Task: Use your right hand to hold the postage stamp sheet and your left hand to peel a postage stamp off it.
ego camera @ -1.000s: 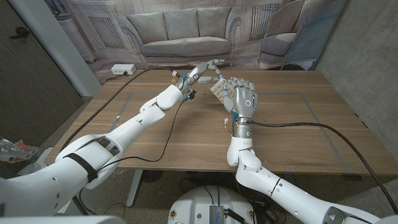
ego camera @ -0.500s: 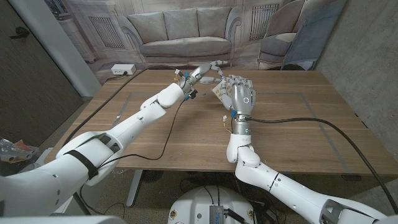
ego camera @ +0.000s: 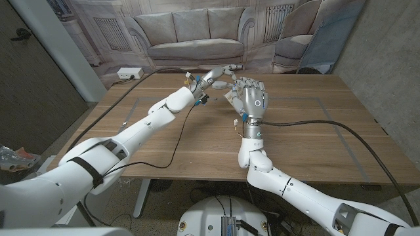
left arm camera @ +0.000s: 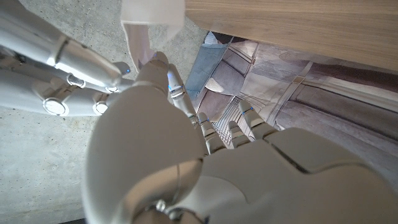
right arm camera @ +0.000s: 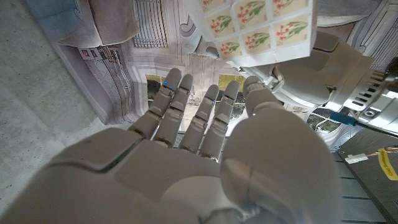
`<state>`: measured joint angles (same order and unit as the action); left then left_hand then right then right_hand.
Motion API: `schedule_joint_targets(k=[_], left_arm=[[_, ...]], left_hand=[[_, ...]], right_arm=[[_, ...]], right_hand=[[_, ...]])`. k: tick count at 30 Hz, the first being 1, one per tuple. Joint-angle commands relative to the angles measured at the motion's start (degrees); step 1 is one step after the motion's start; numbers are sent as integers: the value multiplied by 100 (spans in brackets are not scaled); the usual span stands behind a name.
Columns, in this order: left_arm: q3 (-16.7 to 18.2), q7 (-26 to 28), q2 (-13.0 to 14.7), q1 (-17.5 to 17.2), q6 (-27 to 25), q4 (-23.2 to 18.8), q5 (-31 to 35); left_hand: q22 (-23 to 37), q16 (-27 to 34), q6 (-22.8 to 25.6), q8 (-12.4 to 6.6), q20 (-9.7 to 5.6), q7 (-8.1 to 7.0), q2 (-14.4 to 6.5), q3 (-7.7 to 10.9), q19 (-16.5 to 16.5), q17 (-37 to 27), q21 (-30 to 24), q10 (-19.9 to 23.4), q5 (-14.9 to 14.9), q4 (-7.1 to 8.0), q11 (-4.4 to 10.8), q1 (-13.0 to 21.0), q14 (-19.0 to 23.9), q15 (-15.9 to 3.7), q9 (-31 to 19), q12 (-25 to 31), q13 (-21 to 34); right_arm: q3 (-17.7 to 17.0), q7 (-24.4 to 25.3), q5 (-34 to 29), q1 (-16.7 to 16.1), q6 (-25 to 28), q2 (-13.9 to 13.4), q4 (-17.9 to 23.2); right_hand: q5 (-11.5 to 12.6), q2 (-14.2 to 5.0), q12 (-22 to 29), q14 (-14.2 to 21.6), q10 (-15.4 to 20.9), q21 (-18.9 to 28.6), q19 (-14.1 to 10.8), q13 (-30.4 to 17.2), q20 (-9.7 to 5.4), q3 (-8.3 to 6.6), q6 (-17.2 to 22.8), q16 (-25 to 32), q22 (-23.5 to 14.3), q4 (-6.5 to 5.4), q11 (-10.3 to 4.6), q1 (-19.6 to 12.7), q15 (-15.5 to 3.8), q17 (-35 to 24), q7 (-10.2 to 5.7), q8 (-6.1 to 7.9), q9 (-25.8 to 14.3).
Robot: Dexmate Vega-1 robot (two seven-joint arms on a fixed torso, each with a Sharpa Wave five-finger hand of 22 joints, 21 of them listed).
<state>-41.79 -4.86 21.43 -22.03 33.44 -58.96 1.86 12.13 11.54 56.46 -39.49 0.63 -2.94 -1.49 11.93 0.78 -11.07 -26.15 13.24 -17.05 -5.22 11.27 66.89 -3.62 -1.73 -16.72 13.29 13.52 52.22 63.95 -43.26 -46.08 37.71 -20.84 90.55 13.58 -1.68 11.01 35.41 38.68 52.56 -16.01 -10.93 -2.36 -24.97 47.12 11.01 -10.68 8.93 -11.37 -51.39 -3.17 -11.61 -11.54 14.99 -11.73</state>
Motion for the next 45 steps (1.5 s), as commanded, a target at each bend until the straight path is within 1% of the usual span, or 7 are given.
schedule_joint_targets(k=[1, 11, 13, 28, 30, 38, 45], left_arm=[[0, -48, 106, -82, -60, -225, -36], [-23, 14, 137, -108, -99, -307, -23], [-29, -31, 109, -75, -56, -238, -67], [18, 104, -31, -50, 47, -18, -105], [-4, 11, -25, -6, 57, 16, -108], [-2, -4, -96, 62, 125, 180, -87], [43, 35, -209, 94, 224, 395, -124]], left_hand=[[22, -6, -14, -52, 14, -10, -37, -33, -37, -14, -35, 20, -37, -1, 5, 27, -53, -111, -36, 3, 28], [23, -3, -29, -68, 10, 5, -50, -55, -47, -15, -39, 15, -53, 6, -8, 30, -61, -110, -66, 3, 33], [24, -1, -27, -74, 7, -4, -55, -60, -53, -15, -39, 11, -56, 9, -15, 31, -60, -111, -74, 2, 34], [25, 6, -76, -101, 16, 7, -82, -100, -59, -14, -53, 12, -77, 23, -37, 35, -66, -121, -137, 7, 43], [25, 9, -79, -105, 12, -8, -85, -104, -60, -14, -54, 19, -79, 25, -42, 35, -63, -121, -144, 11, 44], [26, 14, -80, -131, 10, -15, -96, -128, -62, -13, -62, 8, -88, 34, -57, 33, -59, -119, -180, 8, 49], [26, 13, -100, -146, 11, -23, -106, -148, -64, -12, -69, -7, -94, 41, -52, 33, -67, -119, -210, 4, 52]], right_arm=[[-44, 5, -63, 60, 79, 90, -155], [-611, 5, -465, -300, -298, 296, -145], [-795, 5, -736, -409, -351, 447, -220], [-6, -101, -145, 47, 31, -224, 9], [-162, 5, -340, -30, 35, -5, -168], [-361, 5, -653, -106, -191, 146, -329], [-248, 5, -566, -6, -284, 70, -399]], right_hand=[[35, 21, 19, -27, -3, 24, 1, -17, -92, -3, -11, 5, -2, -41, -4, 0, -959, -8, 6, -39, 2], [65, -4, 32, -23, -27, 40, 2, -17, -91, 11, -237, 20, -2, -82, -3, 36, -961, -16, 86, -150, -2], [91, -18, 76, 17, 58, 55, -1, -18, -86, 21, 52, 41, 0, -98, 25, 51, -963, -19, 113, -25, -29], [120, 34, 79, 90, 84, 83, 1, -21, -94, 94, 130, 62, 0, -146, 92, 160, -963, -26, 168, 11, -48], [123, 30, 76, 89, 75, 83, 7, -21, -93, 95, 143, 61, 0, -149, 71, 164, -963, -26, 159, 13, -46], [183, -112, 125, 182, 288, 143, 3, -16, -149, 12, 1289, 77, -1, -68, -6, -23, -980, -27, 129, 589, -192], [191, -109, 149, 214, 393, 163, -8, -17, -168, -3, 1437, 85, -2, -43, 3, -75, -992, -34, 205, 718, -248]])
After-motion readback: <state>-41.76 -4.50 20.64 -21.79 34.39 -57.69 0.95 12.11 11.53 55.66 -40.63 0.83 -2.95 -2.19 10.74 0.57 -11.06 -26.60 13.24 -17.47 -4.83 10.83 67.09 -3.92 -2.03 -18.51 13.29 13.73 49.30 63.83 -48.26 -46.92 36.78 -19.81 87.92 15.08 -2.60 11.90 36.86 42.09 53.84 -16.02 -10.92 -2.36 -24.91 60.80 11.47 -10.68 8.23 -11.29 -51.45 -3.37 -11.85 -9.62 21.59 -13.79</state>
